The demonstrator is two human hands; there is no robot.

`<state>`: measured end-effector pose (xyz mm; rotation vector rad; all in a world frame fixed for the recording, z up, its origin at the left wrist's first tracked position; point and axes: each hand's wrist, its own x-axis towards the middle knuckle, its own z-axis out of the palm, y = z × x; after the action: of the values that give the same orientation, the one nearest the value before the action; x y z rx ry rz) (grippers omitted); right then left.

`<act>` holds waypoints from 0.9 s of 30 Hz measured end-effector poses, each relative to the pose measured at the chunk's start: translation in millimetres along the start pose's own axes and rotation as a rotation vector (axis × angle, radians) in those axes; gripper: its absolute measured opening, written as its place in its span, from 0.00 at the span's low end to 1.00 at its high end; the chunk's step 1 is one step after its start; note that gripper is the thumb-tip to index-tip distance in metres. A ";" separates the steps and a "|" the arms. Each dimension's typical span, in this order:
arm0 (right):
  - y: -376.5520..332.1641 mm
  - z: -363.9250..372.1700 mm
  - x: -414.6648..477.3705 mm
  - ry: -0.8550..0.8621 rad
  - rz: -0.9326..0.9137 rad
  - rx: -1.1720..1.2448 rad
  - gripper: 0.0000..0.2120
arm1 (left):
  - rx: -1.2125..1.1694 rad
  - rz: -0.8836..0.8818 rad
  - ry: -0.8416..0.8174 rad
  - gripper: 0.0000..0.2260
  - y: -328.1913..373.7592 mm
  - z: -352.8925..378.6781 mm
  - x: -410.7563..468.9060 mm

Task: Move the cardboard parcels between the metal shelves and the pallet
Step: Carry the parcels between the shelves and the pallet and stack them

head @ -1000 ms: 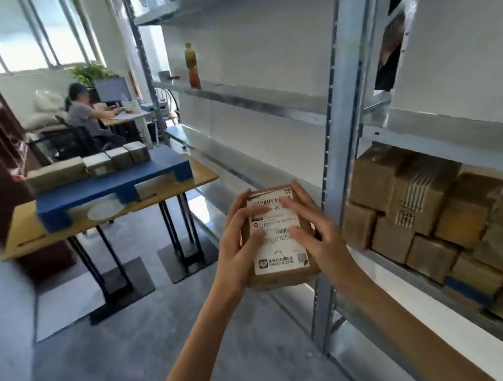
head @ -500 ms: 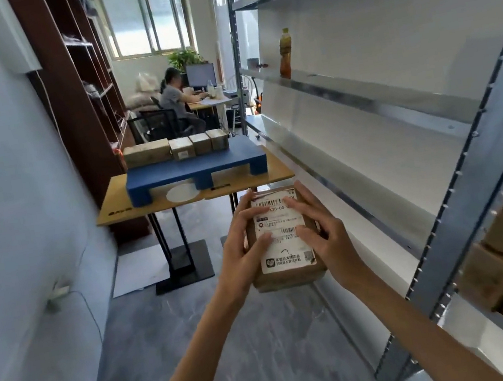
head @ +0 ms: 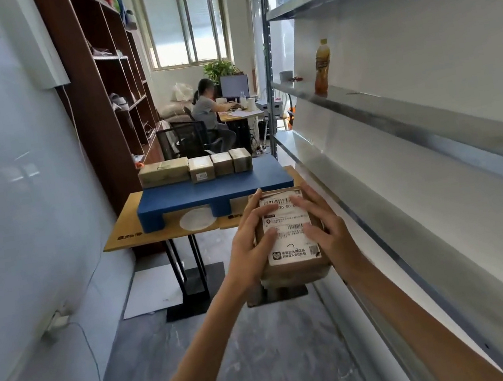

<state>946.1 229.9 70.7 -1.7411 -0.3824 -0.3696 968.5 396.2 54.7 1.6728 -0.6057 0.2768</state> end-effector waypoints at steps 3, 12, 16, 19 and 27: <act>23.6 0.9 29.9 -0.012 0.004 0.003 0.27 | 0.009 -0.023 0.006 0.16 -22.9 -1.4 28.5; 100.1 13.4 148.8 -0.047 -0.026 0.023 0.25 | -0.010 -0.037 0.058 0.15 -112.8 -21.9 131.2; 133.9 27.5 217.2 -0.028 -0.027 0.004 0.23 | -0.034 -0.057 0.065 0.14 -155.7 -41.3 190.2; 155.2 34.6 264.5 -0.008 -0.024 -0.002 0.20 | -0.044 -0.067 0.067 0.15 -182.4 -54.2 233.3; 224.5 30.6 356.0 0.026 0.026 -0.036 0.21 | -0.063 -0.105 0.028 0.17 -256.4 -58.2 323.6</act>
<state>1365.8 235.9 27.3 -1.7729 -0.3356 -0.3822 1383.3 399.6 13.3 1.6321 -0.4990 0.2026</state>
